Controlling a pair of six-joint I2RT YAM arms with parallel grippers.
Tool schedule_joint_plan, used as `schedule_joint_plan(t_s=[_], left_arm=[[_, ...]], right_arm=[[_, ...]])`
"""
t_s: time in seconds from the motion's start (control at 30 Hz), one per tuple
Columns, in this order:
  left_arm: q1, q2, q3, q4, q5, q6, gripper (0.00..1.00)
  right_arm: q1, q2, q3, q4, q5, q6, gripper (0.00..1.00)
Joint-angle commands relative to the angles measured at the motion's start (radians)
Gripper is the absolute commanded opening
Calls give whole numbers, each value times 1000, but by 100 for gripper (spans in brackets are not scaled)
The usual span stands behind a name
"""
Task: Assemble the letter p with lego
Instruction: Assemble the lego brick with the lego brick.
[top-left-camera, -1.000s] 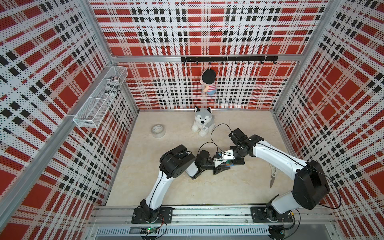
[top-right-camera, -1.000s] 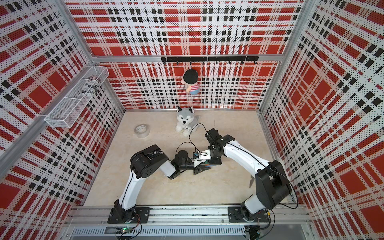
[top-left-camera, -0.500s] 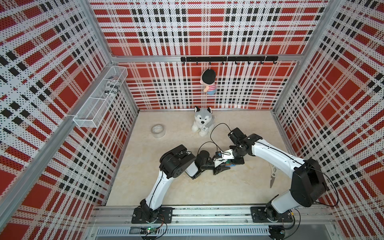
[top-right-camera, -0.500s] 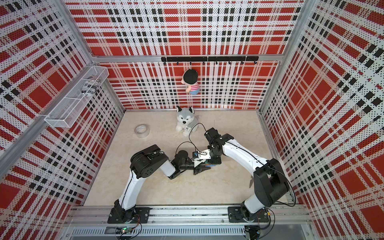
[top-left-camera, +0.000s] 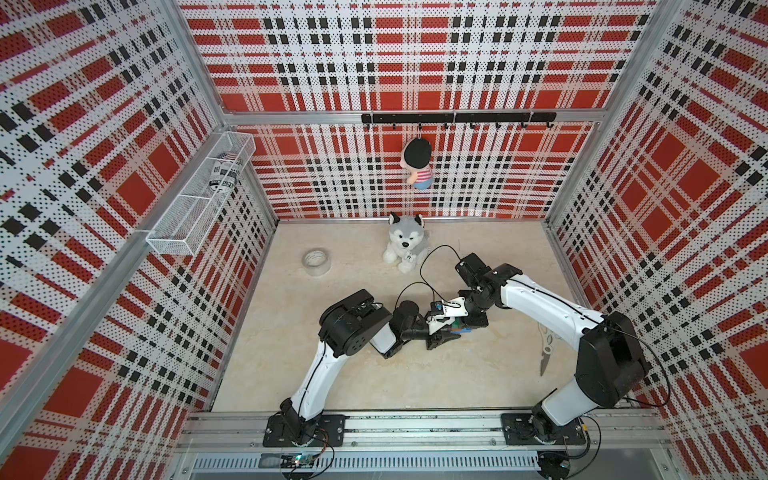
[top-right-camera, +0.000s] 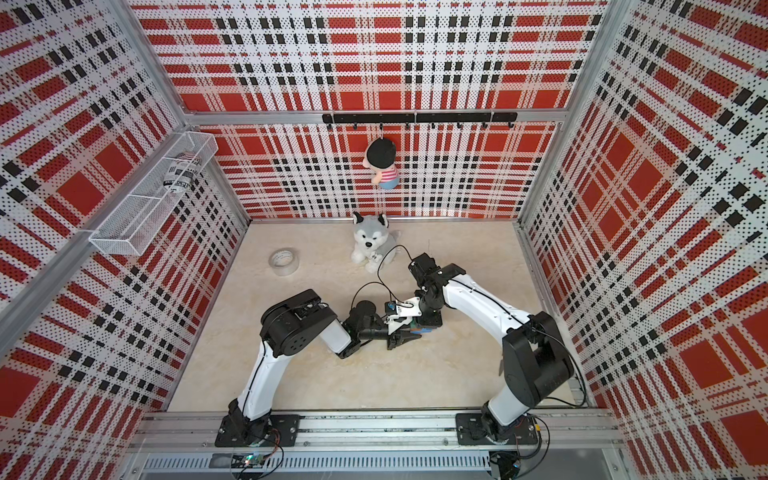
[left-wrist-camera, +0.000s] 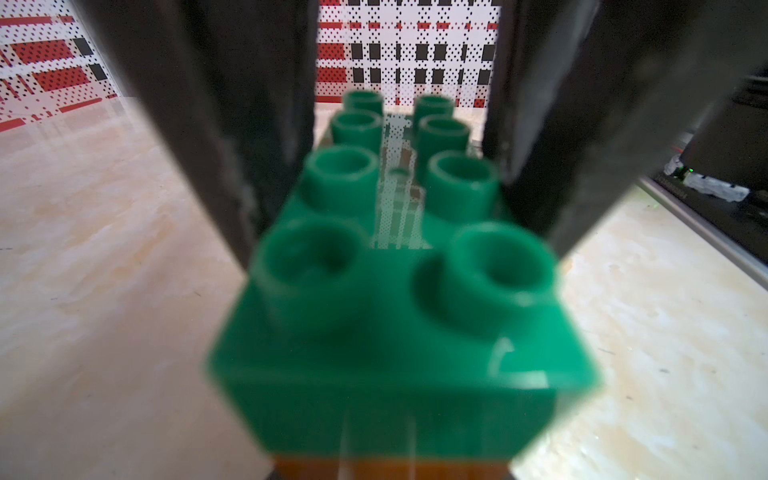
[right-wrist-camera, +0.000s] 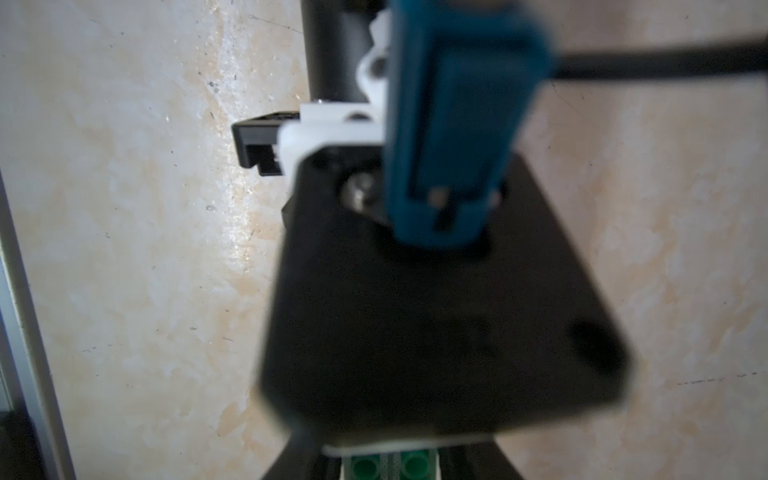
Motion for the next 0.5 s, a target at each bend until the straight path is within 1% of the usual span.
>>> schedule_joint_plan(t_s=[0.0, 0.47], left_arm=[[12, 92, -38, -253, -102, 54, 0], [13, 94, -32, -264, -109, 53, 0]], right_arm=[[-8, 124, -65, -1, 32, 3, 6], [-22, 169, -45, -17, 4, 3, 7]])
